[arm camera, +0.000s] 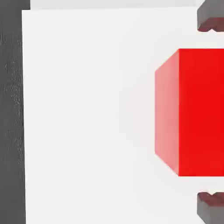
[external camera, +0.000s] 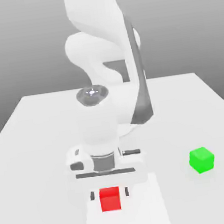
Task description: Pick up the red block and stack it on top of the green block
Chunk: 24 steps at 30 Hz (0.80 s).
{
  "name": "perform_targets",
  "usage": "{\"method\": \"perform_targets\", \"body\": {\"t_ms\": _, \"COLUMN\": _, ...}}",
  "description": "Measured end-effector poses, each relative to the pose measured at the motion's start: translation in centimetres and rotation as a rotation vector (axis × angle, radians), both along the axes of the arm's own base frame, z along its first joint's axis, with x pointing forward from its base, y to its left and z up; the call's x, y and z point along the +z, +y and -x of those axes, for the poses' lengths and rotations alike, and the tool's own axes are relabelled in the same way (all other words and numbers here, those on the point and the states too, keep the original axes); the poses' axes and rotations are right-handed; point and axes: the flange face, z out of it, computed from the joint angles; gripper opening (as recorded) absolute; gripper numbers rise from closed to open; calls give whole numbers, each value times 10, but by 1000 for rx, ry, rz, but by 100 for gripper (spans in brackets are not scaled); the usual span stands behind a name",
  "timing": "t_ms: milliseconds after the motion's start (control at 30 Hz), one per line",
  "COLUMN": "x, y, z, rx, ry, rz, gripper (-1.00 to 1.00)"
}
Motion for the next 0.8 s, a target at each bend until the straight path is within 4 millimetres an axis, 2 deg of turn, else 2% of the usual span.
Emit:
{"method": "perform_targets", "body": {"t_ms": 133, "x": 0, "y": 0, "z": 0, "rx": 0, "ry": 0, "rz": 0, "gripper": -100}}
{"method": "perform_targets", "body": {"t_ms": 333, "x": 54, "y": 0, "z": 0, "rx": 1, "ry": 0, "rz": 0, "gripper": -100}}
{"method": "perform_targets", "body": {"t_ms": 467, "x": 71, "y": 89, "z": 7, "rx": 340, "ry": 2, "rz": -16, "gripper": -100}}
{"method": "perform_targets", "body": {"t_ms": 600, "x": 82, "y": 178, "z": 36, "rx": 728, "ry": 3, "rz": -22, "gripper": -100}}
{"method": "perform_targets", "body": {"t_ms": 700, "x": 91, "y": 229, "z": 66, "rx": 998, "ry": 3, "rz": -17, "gripper": -100}}
{"method": "perform_targets", "body": {"t_ms": 800, "x": 95, "y": 271, "z": 99, "rx": 1238, "ry": 2, "rz": -5, "gripper": -100}}
